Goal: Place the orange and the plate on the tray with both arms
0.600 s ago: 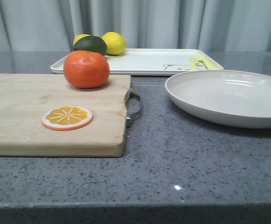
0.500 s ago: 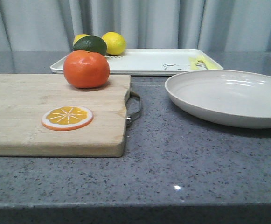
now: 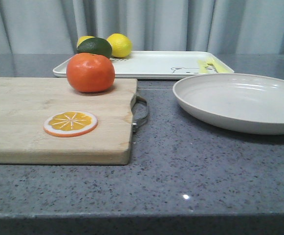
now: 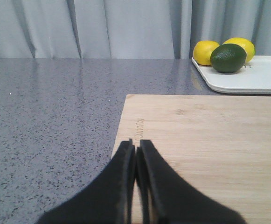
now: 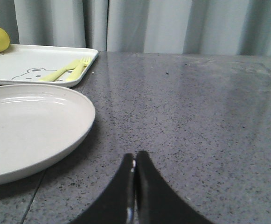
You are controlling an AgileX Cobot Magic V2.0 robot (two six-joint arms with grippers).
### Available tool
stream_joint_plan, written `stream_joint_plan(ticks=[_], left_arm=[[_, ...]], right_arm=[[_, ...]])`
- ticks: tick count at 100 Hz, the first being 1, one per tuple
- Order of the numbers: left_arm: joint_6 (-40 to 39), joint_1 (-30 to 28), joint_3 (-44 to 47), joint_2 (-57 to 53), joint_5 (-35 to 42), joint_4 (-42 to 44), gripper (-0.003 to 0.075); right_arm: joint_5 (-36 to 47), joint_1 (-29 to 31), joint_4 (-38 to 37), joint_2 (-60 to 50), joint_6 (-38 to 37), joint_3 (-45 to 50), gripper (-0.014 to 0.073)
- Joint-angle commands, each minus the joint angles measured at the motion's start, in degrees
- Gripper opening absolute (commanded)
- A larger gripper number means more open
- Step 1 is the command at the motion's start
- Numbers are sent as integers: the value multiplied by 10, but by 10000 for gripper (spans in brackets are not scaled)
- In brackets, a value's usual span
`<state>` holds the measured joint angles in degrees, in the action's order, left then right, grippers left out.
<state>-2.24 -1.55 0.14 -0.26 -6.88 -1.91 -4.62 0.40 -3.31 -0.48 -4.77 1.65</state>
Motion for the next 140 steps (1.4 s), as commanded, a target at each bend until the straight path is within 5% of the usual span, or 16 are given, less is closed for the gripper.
stream_joint_plan(ticks=[1,26,59,84,140], left_arm=[[-4,-1,4,-19,65,-4,-20],[-4,-1,3,-19,135,-4,-20],[-4,-1,-36,-16,124,-12,-20],[-4,-1,-106,26,84,-16,-20],[-4,-1,-138,61,83,-21,-20]], right_arm=[[41,3,-20,-8,4,-13,-67],[52,3,-22,-8,4,-13,-67],[119,3,-20,-8,3,-18,-67],[-32,3,-15,33,3,-112,-57],[-60,2,17,98,3,-195,-57]])
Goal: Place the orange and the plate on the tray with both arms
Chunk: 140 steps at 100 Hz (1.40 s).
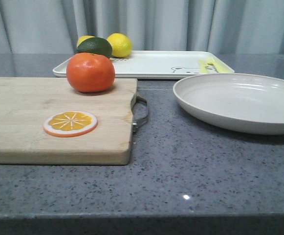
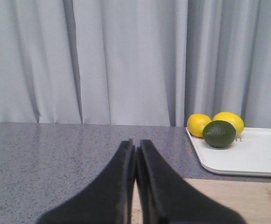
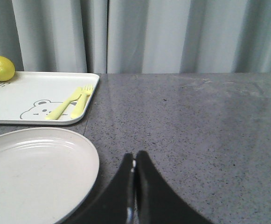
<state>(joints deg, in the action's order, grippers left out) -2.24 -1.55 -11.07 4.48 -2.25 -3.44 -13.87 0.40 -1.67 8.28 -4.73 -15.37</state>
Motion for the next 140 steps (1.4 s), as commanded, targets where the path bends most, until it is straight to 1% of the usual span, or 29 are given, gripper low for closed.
stream_joint_plan(ticks=[1,14,27,51,69,73,76,80,81,83,88,93,98,105,125,140], left_arm=[[-4,-1,-27,14,36,-6,-20],[-4,-1,-60,38,6,-6,-20],[-4,-1,-97,93,-30,-6,-20],[-4,-1,-148,181,-29,-6,-20],[-4,-1,-165,227,-20,-5,-14],[-4,-1,-169,235,-20,-3,13],[-4,-1,-172,242,-20,-3,49],[-4,-1,-177,250,-20,-3,126],[-4,-1,-178,252,-20,-3,157],[-4,0,-181,256,-20,-3,189],[-4,0,-186,264,-20,-3,316],[-4,0,-191,273,-20,-3,403],[-4,0,-199,284,-24,-3,458],[-4,0,-209,300,-29,-4,483],[-4,1,-276,377,-77,-13,484],[-4,30,-353,453,-124,-16,484]], right_arm=[[31,2,1,11,3,-25,-57],[-7,2,13,14,3,-43,-57],[-26,2,13,40,3,-66,-57],[-38,2,12,130,3,-119,-57],[-8,2,6,176,3,-133,-57],[1,2,6,181,3,-133,-57],[6,2,6,182,3,-133,-57],[12,2,6,183,3,-133,-57],[13,2,6,183,3,-133,-57],[14,2,6,183,3,-133,-57],[19,2,6,183,3,-133,-57],[17,2,6,183,3,-133,-57],[14,2,6,183,3,-133,-57],[9,2,6,183,3,-133,-57],[7,2,6,183,3,-133,-57],[7,2,6,183,3,-133,-57]])
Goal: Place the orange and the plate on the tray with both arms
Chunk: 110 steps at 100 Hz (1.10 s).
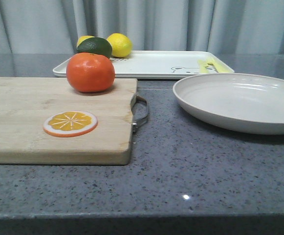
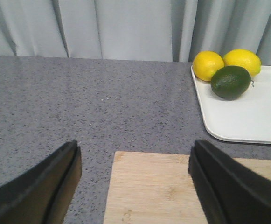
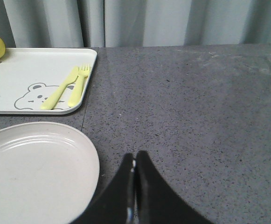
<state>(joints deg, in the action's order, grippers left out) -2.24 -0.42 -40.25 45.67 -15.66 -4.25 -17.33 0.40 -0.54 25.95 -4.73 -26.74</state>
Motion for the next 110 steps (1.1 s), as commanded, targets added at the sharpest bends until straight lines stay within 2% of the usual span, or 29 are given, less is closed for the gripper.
stream_joint_plan(ticks=[1,39,54,82,110], left_arm=[[-4,23,-65,46,7,-8,484],[-4,169,-274,262,-122,-25,484],[-4,215,-347,337,-183,-68,484],[-4,253,-447,439,-284,-114,484],[-4,260,-477,478,-316,-117,484]], right_arm=[[42,2,-6,6,3,-19,-57],[42,2,-6,6,3,-19,-57],[42,2,-6,6,3,-19,-57],[42,2,-6,6,3,-19,-57],[42,2,-6,6,3,-19,-57]])
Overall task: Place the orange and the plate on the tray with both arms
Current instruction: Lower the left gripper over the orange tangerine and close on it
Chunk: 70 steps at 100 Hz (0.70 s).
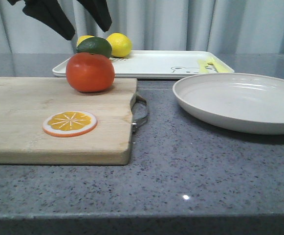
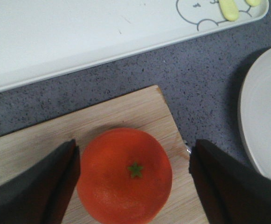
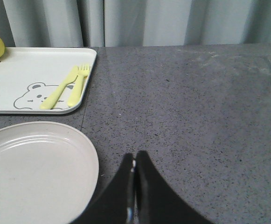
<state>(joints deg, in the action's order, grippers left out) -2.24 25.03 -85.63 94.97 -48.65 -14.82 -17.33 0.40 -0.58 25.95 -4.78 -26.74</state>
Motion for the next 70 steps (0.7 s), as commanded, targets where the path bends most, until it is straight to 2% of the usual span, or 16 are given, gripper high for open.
stream_joint_plan(ticks=[1,19,26,34,42,70], left_arm=[[-4,6,-23,-14,13,-11,484],[-3,6,-23,2,7,-8,489],[2,6,-23,6,3,-8,531],[2,6,-24,9,-9,-7,629],[2,6,-24,10,-29,-4,685],[2,6,-31,23,-18,-7,679]], right_arm=[[42,2,-5,6,3,-19,-57],[42,2,-5,6,3,-19,-57],[42,2,-5,6,3,-19,-57],[42,2,-5,6,3,-19,-57],[43,2,-5,6,3,-19,-57],[44,2,-5,6,3,-19,-57]])
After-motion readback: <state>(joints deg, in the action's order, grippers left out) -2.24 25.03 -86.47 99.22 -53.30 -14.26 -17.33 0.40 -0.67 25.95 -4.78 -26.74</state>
